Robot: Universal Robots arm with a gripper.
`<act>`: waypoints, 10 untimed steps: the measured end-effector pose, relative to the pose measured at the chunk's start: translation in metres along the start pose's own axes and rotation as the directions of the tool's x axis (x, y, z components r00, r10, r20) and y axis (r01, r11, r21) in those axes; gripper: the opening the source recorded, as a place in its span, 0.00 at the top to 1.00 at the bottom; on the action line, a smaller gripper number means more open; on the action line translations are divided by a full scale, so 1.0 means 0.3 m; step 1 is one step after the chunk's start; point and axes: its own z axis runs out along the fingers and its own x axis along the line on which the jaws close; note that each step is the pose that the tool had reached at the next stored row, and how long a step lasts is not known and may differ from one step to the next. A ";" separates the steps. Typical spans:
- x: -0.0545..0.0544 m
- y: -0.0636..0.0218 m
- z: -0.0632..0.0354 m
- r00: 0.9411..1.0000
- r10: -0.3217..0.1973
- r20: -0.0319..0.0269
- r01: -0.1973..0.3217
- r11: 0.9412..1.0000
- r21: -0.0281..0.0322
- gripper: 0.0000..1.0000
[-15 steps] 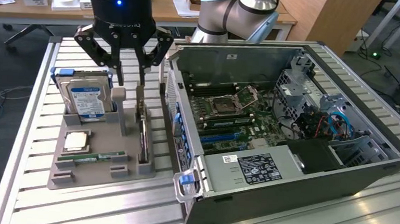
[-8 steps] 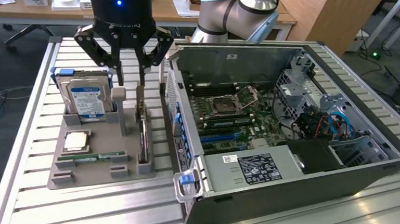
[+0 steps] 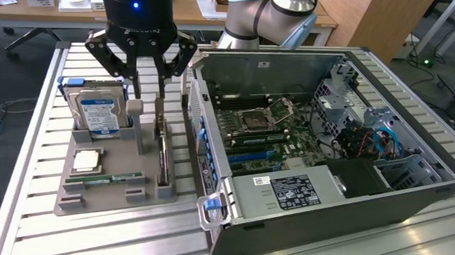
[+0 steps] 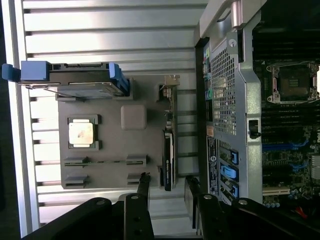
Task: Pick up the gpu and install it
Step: 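Pick up the gpu and move the gpu toward the slot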
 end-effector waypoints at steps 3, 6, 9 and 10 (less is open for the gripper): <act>0.000 0.000 0.006 1.000 0.000 0.000 0.000 1.000 0.000 0.58; 0.000 0.000 0.011 1.000 0.000 0.000 0.000 1.000 0.000 0.58; 0.000 0.000 0.011 1.000 0.000 0.000 0.000 1.000 0.000 0.58; 0.000 0.000 0.011 1.000 0.000 0.000 0.000 1.000 0.000 0.58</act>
